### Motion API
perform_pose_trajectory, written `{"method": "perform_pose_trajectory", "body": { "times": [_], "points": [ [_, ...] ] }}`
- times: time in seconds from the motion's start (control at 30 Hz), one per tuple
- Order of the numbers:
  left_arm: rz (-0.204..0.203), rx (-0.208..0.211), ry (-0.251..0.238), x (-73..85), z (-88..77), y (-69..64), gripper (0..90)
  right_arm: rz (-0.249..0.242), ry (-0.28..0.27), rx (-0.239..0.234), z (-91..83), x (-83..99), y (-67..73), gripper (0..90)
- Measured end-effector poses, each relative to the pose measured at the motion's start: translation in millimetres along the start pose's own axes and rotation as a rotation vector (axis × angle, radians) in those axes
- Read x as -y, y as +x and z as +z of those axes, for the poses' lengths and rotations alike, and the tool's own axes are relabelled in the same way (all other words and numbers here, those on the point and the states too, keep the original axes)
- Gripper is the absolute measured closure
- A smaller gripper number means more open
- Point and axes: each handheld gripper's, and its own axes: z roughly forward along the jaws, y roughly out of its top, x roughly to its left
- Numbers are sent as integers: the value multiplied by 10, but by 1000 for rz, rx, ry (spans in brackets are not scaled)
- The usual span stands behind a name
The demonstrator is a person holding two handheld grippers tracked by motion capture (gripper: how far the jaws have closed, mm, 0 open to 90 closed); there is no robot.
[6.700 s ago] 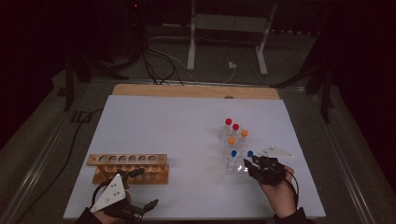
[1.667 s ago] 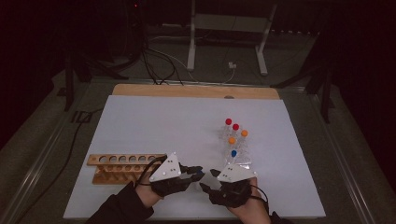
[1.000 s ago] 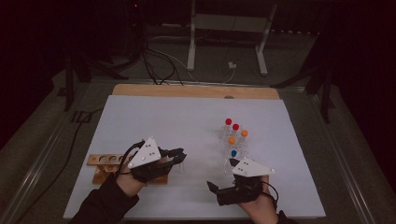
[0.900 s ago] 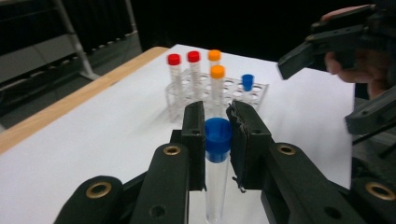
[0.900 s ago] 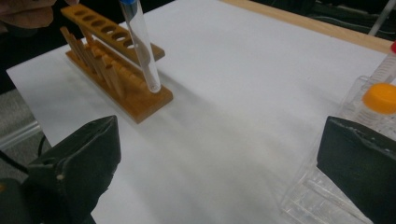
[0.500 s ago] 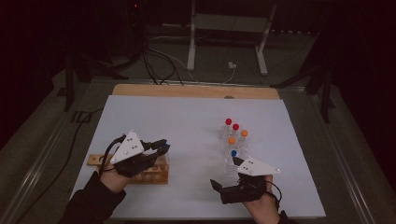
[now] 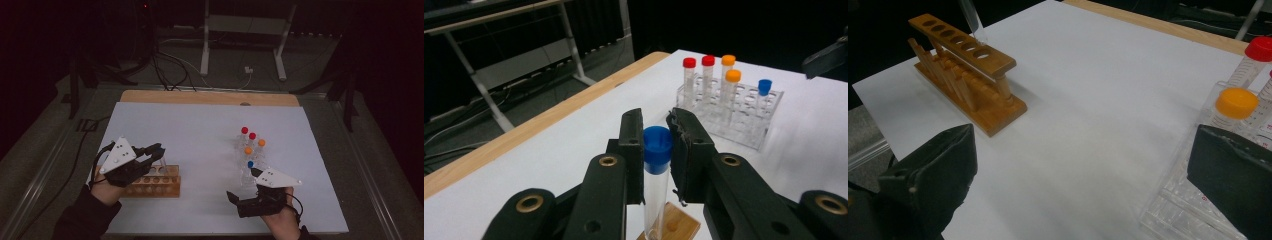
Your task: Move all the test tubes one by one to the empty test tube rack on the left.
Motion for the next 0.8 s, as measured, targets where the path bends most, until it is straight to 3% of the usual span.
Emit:
{"method": "perform_pose_trajectory", "body": {
  "times": [0.57, 0.8],
  "points": [
    [-33, 18, 93, 306, 155, -26, 780, 6, 0, -4, -17, 11, -24, 0],
    [-64, 21, 128, 448, 201, -27, 779, 9, 0, -5, -16, 13, -30, 0]
  ]
}}
